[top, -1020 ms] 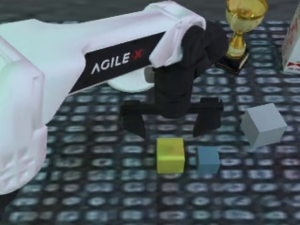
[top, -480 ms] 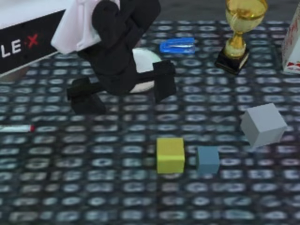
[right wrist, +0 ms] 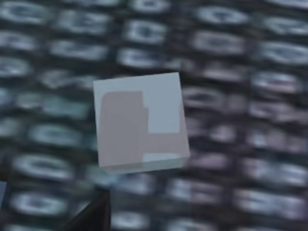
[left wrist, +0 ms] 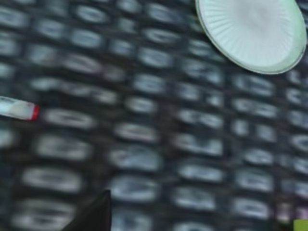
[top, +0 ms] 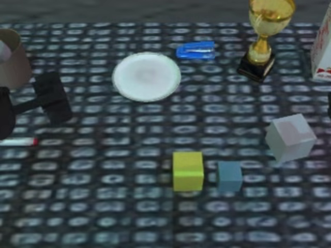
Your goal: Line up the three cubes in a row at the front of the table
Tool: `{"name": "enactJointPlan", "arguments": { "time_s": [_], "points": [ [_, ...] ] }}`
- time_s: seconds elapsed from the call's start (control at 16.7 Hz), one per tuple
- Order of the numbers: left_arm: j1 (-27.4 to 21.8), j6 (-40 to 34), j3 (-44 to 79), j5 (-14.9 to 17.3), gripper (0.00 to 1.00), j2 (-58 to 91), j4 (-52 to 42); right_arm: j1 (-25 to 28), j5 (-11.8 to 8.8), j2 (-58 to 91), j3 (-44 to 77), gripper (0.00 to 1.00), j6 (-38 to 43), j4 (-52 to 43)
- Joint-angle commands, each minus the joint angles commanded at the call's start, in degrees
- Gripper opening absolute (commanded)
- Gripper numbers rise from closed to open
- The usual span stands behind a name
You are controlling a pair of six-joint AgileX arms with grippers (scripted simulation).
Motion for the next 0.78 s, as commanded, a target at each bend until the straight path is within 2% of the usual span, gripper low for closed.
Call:
{"name": "enactJointPlan", "arguments": {
  "time_s": [0.36, 0.78],
  "points": [
    [11.3, 15.4, -28.4, 0.5, 1.00, -32.9, 18.1, 3.4, 0.1, 29.3, 22.5, 1.00, -0.3, -16.7],
    [18.0, 28.5, -45.0, 1.7, 1.00, -54.3, 32.6, 5.7, -0.1, 49.6, 39.2, 1.00, -0.4, -27.6]
  ]
}}
